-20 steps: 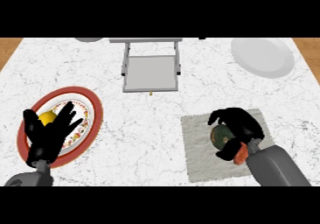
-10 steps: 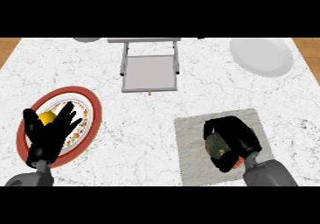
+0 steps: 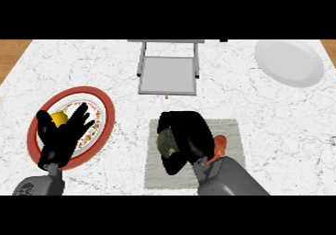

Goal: Pick the squash from the placemat and place it in the tiered shelf

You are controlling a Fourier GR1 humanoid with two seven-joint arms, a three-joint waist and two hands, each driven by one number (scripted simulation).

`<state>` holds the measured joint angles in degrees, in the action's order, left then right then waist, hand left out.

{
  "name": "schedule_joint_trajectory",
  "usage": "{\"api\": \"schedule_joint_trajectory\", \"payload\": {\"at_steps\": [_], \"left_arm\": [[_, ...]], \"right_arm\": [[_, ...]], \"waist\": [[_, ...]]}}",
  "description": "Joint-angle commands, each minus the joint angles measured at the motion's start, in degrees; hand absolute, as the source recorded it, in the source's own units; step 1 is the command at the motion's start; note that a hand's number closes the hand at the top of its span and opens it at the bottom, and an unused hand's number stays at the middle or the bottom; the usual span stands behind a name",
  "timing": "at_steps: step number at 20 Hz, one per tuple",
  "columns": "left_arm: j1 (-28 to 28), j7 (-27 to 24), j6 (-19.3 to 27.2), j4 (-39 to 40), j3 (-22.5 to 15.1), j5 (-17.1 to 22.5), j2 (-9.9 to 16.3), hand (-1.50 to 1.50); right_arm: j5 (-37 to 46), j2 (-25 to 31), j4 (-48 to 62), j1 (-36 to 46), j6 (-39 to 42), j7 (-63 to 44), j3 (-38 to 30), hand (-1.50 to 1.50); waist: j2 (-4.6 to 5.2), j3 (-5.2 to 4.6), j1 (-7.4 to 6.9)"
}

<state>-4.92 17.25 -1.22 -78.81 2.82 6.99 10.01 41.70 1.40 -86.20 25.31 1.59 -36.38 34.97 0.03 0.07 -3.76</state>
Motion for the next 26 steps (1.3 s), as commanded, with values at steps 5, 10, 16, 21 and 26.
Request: {"api": "schedule_joint_trajectory", "payload": {"at_steps": [5, 10, 16, 21, 26], "left_arm": [[-0.5, 1.6, 1.4, 1.4, -1.0, -1.1, -1.5, 0.0], [-0.8, -0.5, 0.0, 5.1, 0.6, -0.7, -0.1, 0.0], [-0.2, 0.7, 1.3, 2.3, 0.3, -1.2, -0.7, 0.0], [2.2, 0.2, 0.8, 0.6, 1.0, -0.8, -0.2, 0.0], [1.0, -0.1, -0.5, 1.3, 2.0, 0.3, 0.6, 0.0]], "right_arm": [[-0.1, -1.4, -3.4, 25.0, -11.3, -27.1, 6.0, 1.5], [-1.6, -1.4, 1.3, 41.1, -11.4, -38.1, 3.0, 1.5], [-3.9, -1.4, 6.6, 53.9, -7.8, -41.6, -5.2, 1.5], [-5.3, -1.4, 16.7, 63.3, -5.1, -37.0, -16.6, 1.5], [-3.1, 0.2, 28.2, 66.2, -9.9, -28.1, -22.5, 1.5]], "waist": [[-0.44, -0.26, 0.0], [-0.14, -0.35, 0.71], [-0.38, -0.21, 2.23], [-0.22, -0.18, 2.24], [0.24, -0.18, 2.51]]}}
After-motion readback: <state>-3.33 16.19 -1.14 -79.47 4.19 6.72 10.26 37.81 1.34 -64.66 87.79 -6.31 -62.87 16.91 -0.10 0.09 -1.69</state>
